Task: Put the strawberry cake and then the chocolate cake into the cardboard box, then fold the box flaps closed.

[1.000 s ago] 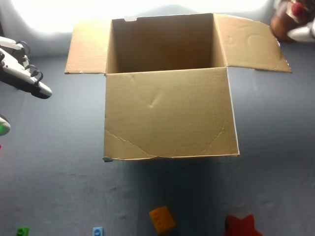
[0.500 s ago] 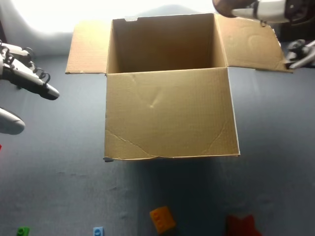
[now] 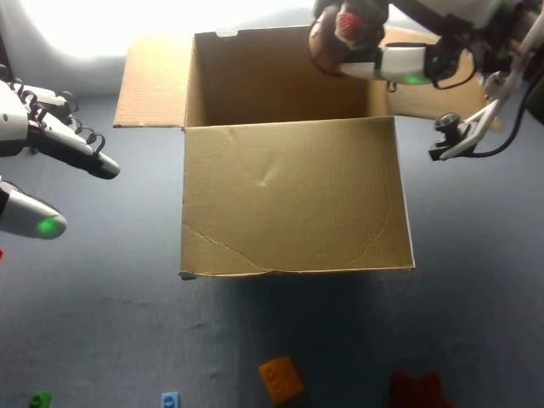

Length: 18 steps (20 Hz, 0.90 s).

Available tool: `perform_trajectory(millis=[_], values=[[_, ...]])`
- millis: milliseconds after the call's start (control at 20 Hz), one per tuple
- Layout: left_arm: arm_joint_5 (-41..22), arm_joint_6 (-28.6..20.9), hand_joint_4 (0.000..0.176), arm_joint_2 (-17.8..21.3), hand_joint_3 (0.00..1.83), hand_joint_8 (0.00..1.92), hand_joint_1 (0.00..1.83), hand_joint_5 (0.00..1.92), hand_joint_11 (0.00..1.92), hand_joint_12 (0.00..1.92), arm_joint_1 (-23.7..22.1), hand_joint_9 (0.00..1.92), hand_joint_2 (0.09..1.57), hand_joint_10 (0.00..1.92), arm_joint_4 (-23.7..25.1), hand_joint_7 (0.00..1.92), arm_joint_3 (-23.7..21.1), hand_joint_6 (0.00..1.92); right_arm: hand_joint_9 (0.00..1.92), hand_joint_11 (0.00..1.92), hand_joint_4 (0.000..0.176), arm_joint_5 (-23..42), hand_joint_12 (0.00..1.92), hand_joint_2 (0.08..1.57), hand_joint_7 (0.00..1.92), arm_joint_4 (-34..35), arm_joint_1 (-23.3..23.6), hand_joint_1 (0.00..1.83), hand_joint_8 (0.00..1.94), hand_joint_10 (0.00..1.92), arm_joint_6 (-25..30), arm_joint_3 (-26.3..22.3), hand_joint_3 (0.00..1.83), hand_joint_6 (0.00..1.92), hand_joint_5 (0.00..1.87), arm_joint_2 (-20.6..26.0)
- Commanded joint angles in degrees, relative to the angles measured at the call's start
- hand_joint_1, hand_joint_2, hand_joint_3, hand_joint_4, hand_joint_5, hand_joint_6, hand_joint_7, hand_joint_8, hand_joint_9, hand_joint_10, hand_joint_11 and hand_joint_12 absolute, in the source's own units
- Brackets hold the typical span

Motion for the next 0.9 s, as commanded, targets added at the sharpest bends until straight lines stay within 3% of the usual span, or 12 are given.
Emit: perform_trajectory(millis=[0, 100, 150, 250, 300, 350, 400, 450, 550, 650, 850], values=[[-0.2, 0.4, 0.000, 0.3, 0.00, 0.00, 0.14, 0.42, 0.15, 0.98, -0.3, 0.56, 1.18, 0.00, -5.0, 0.54, 0.1, 0.00, 0.84, 0.46, 0.000, 7.7, 1.88, 1.13, 1.03, -0.2, 0.3, 1.37, 0.96, 1.39, -0.1, 0.1, 0.00, 0.97, 0.89, 0.5], [0.4, 1.6, 0.000, 0.1, 0.00, 0.00, 0.13, 0.42, 0.15, 0.98, -0.3, 0.56, 1.18, 0.00, -6.1, 0.53, 0.2, 0.00, 0.82, 0.45, 0.000, 7.6, 1.90, 1.13, 1.04, -0.2, 0.1, 1.37, 0.96, 1.41, -0.1, 0.1, 0.00, 0.93, 0.91, -0.1], [1.3, 3.2, 0.000, 0.1, 0.00, 0.00, 0.13, 0.43, 0.18, 0.96, -0.3, 0.58, 1.18, 0.00, -6.9, 0.54, 0.1, 0.00, 0.80, 0.45, 0.000, 7.7, 1.81, 1.15, 0.97, -0.1, -0.2, 1.35, 1.03, 1.45, -0.1, 0.2, 0.01, 1.06, 0.84, -0.4], [2.1, 4.3, 0.000, 0.1, 0.00, 0.00, 0.15, 0.43, 0.18, 0.95, -0.3, 0.58, 1.18, 0.00, -8.0, 0.54, 0.1, 0.00, 0.63, 0.34, 0.000, 7.7, 1.84, 1.22, 0.84, -0.2, -1.0, 1.17, 1.28, 1.21, -0.1, 0.2, 0.01, 1.31, 0.72, -0.9], [2.1, 4.4, 0.000, 0.1, 0.00, 0.00, 0.15, 0.43, 0.19, 0.96, -0.3, 0.58, 1.18, 0.00, -8.3, 0.54, 0.0, 0.00, 0.61, 0.29, 0.000, 7.7, 1.83, 1.24, 0.75, -0.2, -1.3, 1.10, 0.80, 1.14, -0.1, 0.2, 0.00, 1.34, 0.73, -1.1], [2.2, 4.4, 0.000, 0.1, 0.00, 0.00, 0.15, 0.43, 0.17, 0.95, -0.3, 0.57, 1.18, 0.00, -8.7, 0.54, -0.2, 0.00, 0.60, 0.26, 0.000, 7.7, 1.77, 1.19, 0.72, -0.2, -1.6, 1.01, 0.42, 1.00, 0.0, 0.2, 0.00, 0.72, 0.55, -1.2], [2.4, 4.4, 0.000, 0.1, 0.00, 0.00, 0.15, 0.43, 0.17, 0.95, -0.3, 0.57, 1.18, 0.00, -8.8, 0.54, -0.4, 0.00, 0.53, 0.17, 0.000, 7.7, 1.70, 1.19, 0.67, -0.2, -1.7, 0.91, 0.18, 0.84, 0.0, 0.2, 0.00, 0.36, 0.48, -1.3], [2.5, 4.4, 0.000, 0.1, 0.00, 0.00, 0.15, 0.42, 0.17, 0.95, -0.3, 0.57, 1.18, 0.00, -8.8, 0.53, -0.6, 0.00, 0.51, 0.12, 0.000, 7.7, 1.62, 1.13, 0.62, -0.2, -1.7, 0.91, 0.07, 0.67, 0.0, 0.2, 0.00, 0.17, 0.44, -1.3], [2.6, 4.4, 0.000, 0.1, 0.00, 0.00, 0.21, 0.43, 0.18, 0.95, -0.3, 0.58, 1.17, 0.01, -8.8, 0.54, -1.1, 0.00, 0.46, 0.04, 0.000, 7.7, 1.48, 1.09, 0.48, -0.2, -1.7, 0.88, 0.00, 0.35, 0.2, 0.2, 0.00, 0.02, 0.35, -1.3], [2.7, 4.4, 0.000, 0.1, 0.00, 0.00, 0.21, 0.42, 0.17, 0.96, -0.3, 0.58, 1.17, 0.00, -8.8, 0.54, -1.4, 0.00, 0.44, 0.00, 0.000, 7.7, 1.36, 1.02, 0.41, -0.2, -1.6, 0.90, 0.00, 0.15, 0.3, 0.2, 0.00, 0.00, 0.29, -1.2], [3.5, 5.4, 0.000, 0.1, 0.00, 0.00, 0.22, 0.42, 0.17, 0.96, -0.2, 0.58, 1.16, 0.00, -8.8, 0.54, -2.0, 0.00, 0.36, 0.00, 0.002, 5.9, 1.16, 0.97, 0.30, 0.2, -1.0, 0.88, 0.00, 0.05, 0.3, -0.3, 0.00, 0.00, 0.19, 0.0]])
